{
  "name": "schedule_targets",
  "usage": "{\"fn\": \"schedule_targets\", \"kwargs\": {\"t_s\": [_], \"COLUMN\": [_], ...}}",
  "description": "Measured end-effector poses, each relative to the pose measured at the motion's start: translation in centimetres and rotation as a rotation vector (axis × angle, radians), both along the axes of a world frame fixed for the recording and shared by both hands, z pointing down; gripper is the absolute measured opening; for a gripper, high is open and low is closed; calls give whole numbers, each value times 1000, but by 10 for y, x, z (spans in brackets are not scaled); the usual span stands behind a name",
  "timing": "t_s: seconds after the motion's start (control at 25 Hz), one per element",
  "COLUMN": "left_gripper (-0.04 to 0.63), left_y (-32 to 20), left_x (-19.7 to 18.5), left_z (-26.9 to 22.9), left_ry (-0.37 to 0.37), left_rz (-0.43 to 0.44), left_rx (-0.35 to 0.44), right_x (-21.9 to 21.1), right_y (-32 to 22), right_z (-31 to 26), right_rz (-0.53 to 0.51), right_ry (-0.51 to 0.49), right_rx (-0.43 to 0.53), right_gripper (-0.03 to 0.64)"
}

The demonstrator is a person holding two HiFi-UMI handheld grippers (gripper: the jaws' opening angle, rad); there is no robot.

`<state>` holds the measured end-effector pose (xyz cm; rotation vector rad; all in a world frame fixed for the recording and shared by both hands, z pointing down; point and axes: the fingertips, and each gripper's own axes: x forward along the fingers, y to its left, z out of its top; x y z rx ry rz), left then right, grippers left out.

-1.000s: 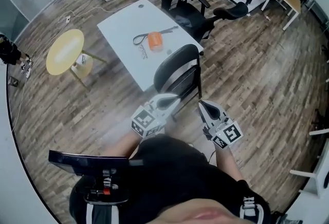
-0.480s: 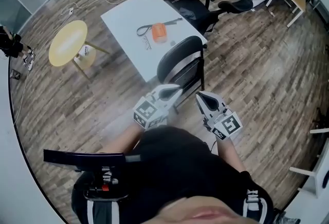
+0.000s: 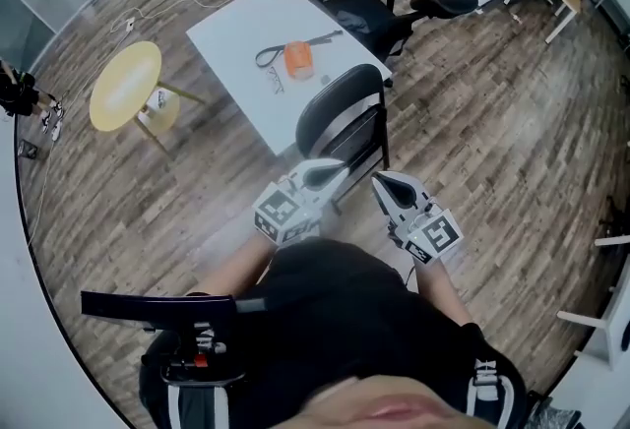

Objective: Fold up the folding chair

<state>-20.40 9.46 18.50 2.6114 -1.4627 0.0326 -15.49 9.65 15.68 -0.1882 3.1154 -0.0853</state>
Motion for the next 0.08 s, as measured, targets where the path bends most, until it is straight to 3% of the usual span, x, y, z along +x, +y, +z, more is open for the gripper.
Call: {"fn": "schedule_targets", "kwargs": {"t_s": [0.08], "left_gripper": [5], "left_y": [-1], "left_x": [1], "left_z": [0], "left_ry": [-6], "left_rz": [2], "left_rx": [3], "right_x": [1], "right_y": [0], "right_z": [0], "right_rz": [-2], "right_ry": [1], "right_rx": [1], "right_gripper": [9]}}
